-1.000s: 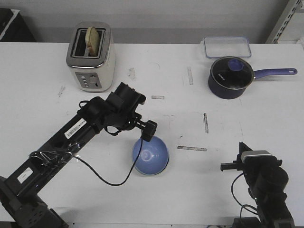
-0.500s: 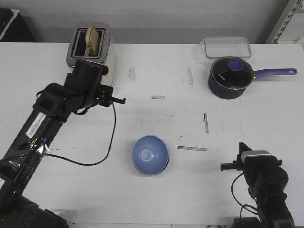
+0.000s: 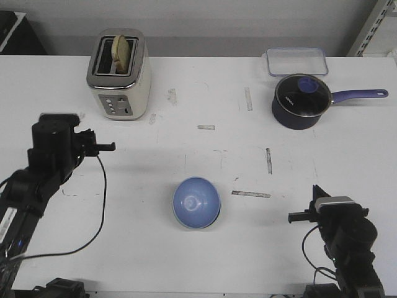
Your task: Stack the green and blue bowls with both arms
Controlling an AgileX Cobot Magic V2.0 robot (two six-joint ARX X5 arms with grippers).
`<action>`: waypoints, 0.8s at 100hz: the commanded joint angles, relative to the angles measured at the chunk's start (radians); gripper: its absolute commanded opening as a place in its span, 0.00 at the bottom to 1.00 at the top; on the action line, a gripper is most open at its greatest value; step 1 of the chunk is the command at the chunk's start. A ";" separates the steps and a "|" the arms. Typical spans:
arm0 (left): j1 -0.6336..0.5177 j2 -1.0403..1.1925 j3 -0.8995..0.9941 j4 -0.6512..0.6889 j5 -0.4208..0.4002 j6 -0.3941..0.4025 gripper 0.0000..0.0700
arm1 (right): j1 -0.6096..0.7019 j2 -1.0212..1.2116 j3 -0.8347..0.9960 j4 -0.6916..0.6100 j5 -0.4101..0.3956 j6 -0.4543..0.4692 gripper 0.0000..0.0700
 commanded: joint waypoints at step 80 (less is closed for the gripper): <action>0.143 -0.584 -0.680 0.415 0.119 0.159 0.00 | 0.002 0.002 0.011 0.028 0.000 -0.007 0.00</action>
